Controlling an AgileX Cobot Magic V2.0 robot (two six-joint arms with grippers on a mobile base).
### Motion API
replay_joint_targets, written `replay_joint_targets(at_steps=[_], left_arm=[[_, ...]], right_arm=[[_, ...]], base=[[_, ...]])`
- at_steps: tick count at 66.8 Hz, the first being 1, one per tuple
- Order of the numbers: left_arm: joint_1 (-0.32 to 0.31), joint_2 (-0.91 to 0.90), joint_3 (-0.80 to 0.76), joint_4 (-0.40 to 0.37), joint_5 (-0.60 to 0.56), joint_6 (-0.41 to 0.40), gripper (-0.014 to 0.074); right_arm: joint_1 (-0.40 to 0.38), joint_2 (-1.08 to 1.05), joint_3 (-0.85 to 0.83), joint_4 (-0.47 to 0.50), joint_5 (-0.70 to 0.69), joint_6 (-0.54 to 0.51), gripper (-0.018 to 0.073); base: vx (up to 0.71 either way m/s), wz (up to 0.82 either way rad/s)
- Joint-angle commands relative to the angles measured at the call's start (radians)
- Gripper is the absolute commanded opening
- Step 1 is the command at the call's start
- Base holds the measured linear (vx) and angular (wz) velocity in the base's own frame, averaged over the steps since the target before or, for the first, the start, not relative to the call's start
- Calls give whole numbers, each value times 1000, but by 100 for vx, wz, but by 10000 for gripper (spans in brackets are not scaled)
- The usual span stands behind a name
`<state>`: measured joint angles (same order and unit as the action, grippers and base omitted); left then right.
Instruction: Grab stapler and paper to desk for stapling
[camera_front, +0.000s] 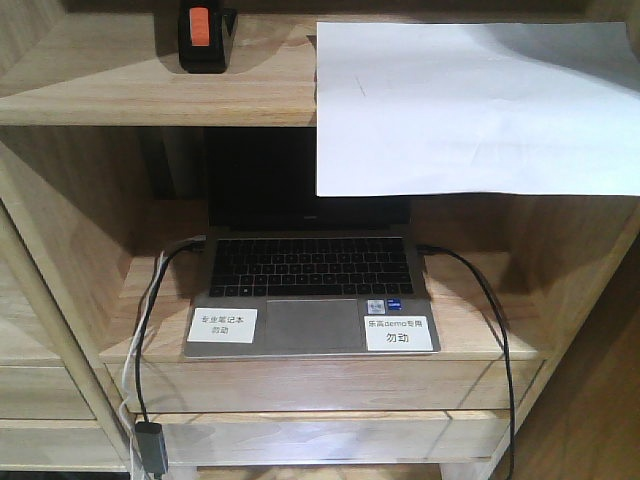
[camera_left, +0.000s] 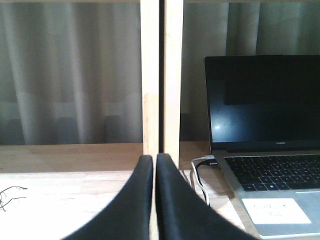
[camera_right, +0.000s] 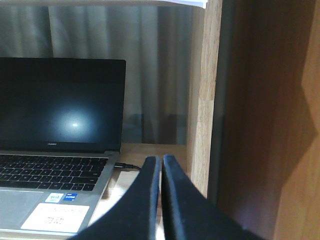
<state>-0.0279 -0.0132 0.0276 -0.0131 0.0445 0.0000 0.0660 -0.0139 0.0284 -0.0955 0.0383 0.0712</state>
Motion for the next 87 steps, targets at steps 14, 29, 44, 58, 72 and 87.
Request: replay_joint_targets(at_steps=[14, 29, 44, 58, 72, 87], left_arm=[[-6, -15, 12, -11, -340, -14, -7], [-6, -12, -122, -11, -343, -102, -7], [-6, 65, -343, -11, -107, -101, -7], [-6, 266, -532, -6, 18, -78, -7], [-6, 449, -670, -10, 124, -18, -7], [-6, 496, -676, -10, 129, -18, -7]], right_arm=[[-6, -11, 3, -4, -73, -2, -9], [-6, -11, 3, -4, -73, -2, -9], [-6, -11, 3, -4, -74, -2, -9], [-6, -11, 3, -4, -74, -2, -9], [-6, -11, 3, -4, -74, -2, -9], [-6, -11, 3, -4, -74, -2, -9]], base=[[0, 0], [0, 0], [0, 0], [0, 0], [0, 0], [0, 0]])
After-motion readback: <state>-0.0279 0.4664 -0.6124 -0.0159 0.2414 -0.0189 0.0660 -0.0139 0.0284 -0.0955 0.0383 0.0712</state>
